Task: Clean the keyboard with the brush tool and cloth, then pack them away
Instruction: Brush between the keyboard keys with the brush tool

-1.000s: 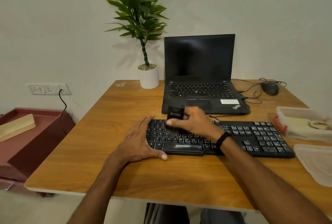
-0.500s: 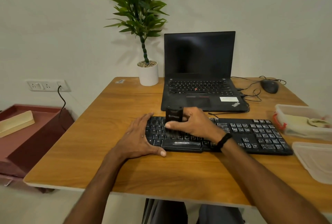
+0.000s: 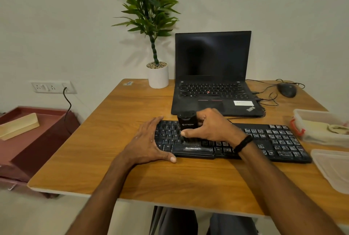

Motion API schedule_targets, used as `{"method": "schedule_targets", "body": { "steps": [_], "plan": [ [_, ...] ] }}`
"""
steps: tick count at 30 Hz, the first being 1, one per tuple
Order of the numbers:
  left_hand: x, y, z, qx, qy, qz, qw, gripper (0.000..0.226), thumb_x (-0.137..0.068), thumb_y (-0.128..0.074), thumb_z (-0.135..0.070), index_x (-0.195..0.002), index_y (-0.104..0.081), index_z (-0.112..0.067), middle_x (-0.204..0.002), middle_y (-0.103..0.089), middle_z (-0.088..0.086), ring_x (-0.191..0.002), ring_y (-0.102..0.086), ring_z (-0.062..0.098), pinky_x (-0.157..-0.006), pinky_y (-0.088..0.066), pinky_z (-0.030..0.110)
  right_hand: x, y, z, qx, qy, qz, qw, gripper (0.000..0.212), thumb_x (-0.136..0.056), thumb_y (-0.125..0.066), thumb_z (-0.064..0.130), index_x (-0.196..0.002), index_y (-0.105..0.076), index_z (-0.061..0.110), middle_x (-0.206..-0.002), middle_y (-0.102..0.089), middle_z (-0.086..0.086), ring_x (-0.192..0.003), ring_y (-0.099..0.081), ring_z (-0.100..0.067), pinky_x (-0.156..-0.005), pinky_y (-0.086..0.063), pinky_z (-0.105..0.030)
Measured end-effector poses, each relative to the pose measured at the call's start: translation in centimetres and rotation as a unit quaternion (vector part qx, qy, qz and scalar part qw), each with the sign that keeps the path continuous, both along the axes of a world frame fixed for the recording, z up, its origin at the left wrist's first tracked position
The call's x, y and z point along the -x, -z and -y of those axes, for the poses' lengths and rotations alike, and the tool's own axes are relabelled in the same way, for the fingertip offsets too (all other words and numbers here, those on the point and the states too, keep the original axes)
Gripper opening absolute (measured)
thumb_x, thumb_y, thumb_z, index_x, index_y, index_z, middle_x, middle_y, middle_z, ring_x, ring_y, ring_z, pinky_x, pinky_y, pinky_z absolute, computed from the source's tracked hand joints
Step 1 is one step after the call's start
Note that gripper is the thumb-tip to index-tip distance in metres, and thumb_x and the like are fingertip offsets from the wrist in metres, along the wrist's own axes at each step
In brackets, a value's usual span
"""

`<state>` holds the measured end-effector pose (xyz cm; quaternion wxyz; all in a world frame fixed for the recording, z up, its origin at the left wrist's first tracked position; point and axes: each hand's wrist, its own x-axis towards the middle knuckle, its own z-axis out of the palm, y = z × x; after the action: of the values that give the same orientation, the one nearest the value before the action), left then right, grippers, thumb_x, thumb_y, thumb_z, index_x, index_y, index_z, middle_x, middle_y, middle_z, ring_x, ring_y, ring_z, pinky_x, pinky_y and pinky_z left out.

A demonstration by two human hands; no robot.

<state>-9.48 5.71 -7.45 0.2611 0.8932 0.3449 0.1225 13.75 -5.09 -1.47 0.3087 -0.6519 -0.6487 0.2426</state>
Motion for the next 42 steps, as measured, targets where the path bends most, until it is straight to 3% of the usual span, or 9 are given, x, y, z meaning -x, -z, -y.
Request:
{"method": "schedule_targets", "body": {
  "steps": [5, 10, 15, 20, 24, 30, 34, 38, 42],
  "plan": [
    [0.3, -0.1, -0.3, 0.000, 0.000, -0.004, 1.000, 0.152, -0.038, -0.072, -0.096, -0.161, -0.006, -0.037, -0.165, -0.016, -0.007, -0.151, -0.017, 0.016, -0.124, -0.025, 0.051, 2.3, 1.3, -0.8, -0.022, -0.029, -0.022, 0.999, 0.051, -0.076, -0.079, 0.052, -0.121, -0.066, 0.033, -0.111, -0.071, 0.015, -0.099, -0.065, 0.004, -0.082, -0.053, -0.017],
    [0.1, -0.1, 0.1, 0.003, 0.000, -0.004, 1.000, 0.153, -0.037, -0.069, -0.098, -0.161, -0.004, -0.037, -0.166, -0.014, -0.006, -0.151, -0.017, 0.018, -0.124, -0.023, 0.049, -0.2, -0.4, -0.1, 0.006, 0.032, 0.013, 0.999, 0.042, -0.075, -0.080, 0.047, -0.111, -0.070, 0.027, -0.100, -0.071, 0.013, -0.087, -0.066, 0.001, -0.073, -0.055, -0.018],
    [0.1, -0.2, -0.1, 0.003, 0.000, -0.007, 1.000, 0.153, -0.036, -0.070, -0.097, -0.161, -0.005, -0.038, -0.166, -0.013, -0.007, -0.151, -0.016, 0.018, -0.124, -0.023, 0.049, 2.0, 1.5, -0.3, -0.031, -0.004, -0.072, 0.997, 0.040, -0.074, -0.080, 0.051, -0.108, -0.068, 0.033, -0.106, -0.072, 0.012, -0.095, -0.067, 0.003, -0.082, -0.058, -0.022],
    [0.3, -0.2, -0.1, 0.000, 0.004, 0.002, 1.000, 0.150, -0.040, -0.074, -0.092, -0.162, -0.005, -0.036, -0.165, -0.014, -0.007, -0.151, -0.017, 0.017, -0.124, -0.023, 0.049, 0.6, 0.8, -0.5, -0.111, 0.087, -0.154, 0.978, 0.053, -0.068, -0.076, 0.060, -0.110, -0.068, 0.030, -0.105, -0.074, 0.006, -0.096, -0.070, -0.005, -0.085, -0.059, -0.033],
    [0.3, 0.0, -0.2, -0.005, 0.009, -0.004, 1.000, 0.150, -0.041, -0.071, -0.094, -0.162, -0.005, -0.036, -0.167, -0.012, -0.005, -0.152, -0.015, 0.020, -0.124, -0.021, 0.051, -0.1, 1.1, -0.3, -0.113, 0.109, -0.215, 0.964, 0.042, -0.072, -0.079, 0.051, -0.107, -0.071, 0.029, -0.104, -0.075, 0.008, -0.098, -0.071, -0.005, -0.090, -0.058, -0.037],
    [-0.1, 0.3, -0.1, -0.001, 0.001, 0.015, 1.000, 0.148, -0.039, -0.070, -0.097, -0.160, -0.004, -0.043, -0.169, -0.005, -0.006, -0.154, -0.009, 0.021, -0.124, -0.021, 0.057, 1.6, 1.2, 0.4, -0.085, 0.110, -0.056, 0.989, 0.048, -0.079, -0.078, 0.044, -0.120, -0.062, 0.025, -0.107, -0.065, 0.017, -0.099, -0.064, -0.001, -0.076, -0.052, -0.011],
    [-0.2, 0.5, 0.3, 0.002, 0.002, 0.024, 1.000, 0.150, -0.036, -0.071, -0.098, -0.159, -0.004, -0.045, -0.169, -0.007, -0.006, -0.154, -0.007, 0.020, -0.124, -0.023, 0.058, 3.5, 1.6, 1.7, -0.011, -0.020, -0.101, 0.995, 0.052, -0.077, -0.083, 0.036, -0.124, -0.063, 0.024, -0.112, -0.072, 0.009, -0.101, -0.067, -0.002, -0.086, -0.057, -0.024],
    [-0.2, 0.2, 0.8, 0.012, -0.012, 0.023, 1.000, 0.151, -0.036, -0.073, -0.096, -0.160, -0.004, -0.045, -0.170, -0.005, -0.004, -0.155, -0.004, 0.021, -0.123, -0.023, 0.057, 3.5, 1.5, 2.7, -0.121, 0.074, -0.001, 0.990, 0.041, -0.081, -0.078, 0.039, -0.118, -0.062, 0.031, -0.097, -0.061, 0.028, -0.088, -0.058, 0.015, -0.080, -0.050, -0.008],
    [-0.5, 0.3, 1.0, 0.011, -0.011, 0.022, 1.000, 0.149, -0.037, -0.075, -0.095, -0.159, -0.006, -0.045, -0.169, -0.009, -0.006, -0.154, -0.011, 0.022, -0.121, -0.027, 0.059, 2.6, 1.4, 4.2, -0.032, 0.007, -0.065, 0.997, 0.044, -0.079, -0.080, 0.033, -0.119, -0.062, 0.034, -0.104, -0.064, 0.026, -0.098, -0.061, 0.014, -0.088, -0.051, -0.012]
  ]
}}
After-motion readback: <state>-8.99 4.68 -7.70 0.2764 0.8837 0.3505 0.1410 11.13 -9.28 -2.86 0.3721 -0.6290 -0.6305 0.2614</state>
